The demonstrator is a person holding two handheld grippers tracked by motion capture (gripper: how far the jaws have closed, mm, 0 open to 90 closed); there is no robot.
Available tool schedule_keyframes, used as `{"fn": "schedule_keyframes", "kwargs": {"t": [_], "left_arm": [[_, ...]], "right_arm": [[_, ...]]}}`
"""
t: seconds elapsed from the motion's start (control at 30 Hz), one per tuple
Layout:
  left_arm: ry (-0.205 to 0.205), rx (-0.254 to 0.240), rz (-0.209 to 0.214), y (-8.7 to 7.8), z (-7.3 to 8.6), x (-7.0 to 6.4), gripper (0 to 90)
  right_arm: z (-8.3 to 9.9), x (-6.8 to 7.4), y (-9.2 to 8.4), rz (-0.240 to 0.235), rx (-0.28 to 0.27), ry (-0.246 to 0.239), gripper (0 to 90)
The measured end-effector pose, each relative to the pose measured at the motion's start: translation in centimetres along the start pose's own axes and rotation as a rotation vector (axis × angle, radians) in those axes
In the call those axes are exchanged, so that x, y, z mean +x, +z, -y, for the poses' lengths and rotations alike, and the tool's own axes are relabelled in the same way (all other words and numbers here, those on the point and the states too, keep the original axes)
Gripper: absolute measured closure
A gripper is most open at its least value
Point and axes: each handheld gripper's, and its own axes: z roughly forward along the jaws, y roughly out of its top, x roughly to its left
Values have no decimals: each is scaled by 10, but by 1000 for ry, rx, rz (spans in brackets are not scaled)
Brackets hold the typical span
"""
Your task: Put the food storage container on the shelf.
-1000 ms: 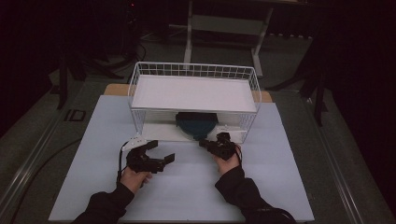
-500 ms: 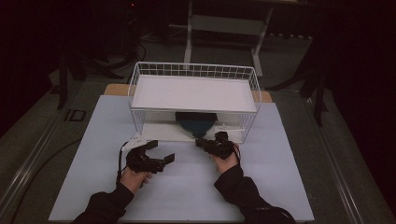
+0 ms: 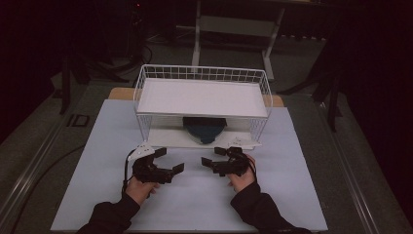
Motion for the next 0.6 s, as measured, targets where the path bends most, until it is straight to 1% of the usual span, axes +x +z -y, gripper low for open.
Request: {"fn": "schedule_keyframes", "kwargs": {"t": [0.03, 0.1, 0.27, 0.33, 0.4, 0.53, 0.6], "left_arm": [[2, -2, 2, -1, 0, 0, 11], [7, 0, 4, -2, 1, -2, 11], [25, -3, 4, -5, 1, -4, 11], [29, -2, 7, -5, 1, -4, 11], [32, 1, 10, -5, 2, -5, 11], [44, 4, 16, -4, 2, -7, 11], [42, 1, 22, -3, 3, -7, 11]], "right_arm": [[2, 1, -3, 3, -6, -2, 160], [5, 2, -8, 23, -6, -25, 160], [17, 4, -23, 55, -11, -38, 160], [22, 3, -28, 48, -6, -25, 161], [27, 2, -31, 56, 6, -32, 162], [37, 1, -39, 47, 27, -24, 162], [40, 1, -43, 51, 34, -25, 163]]}}
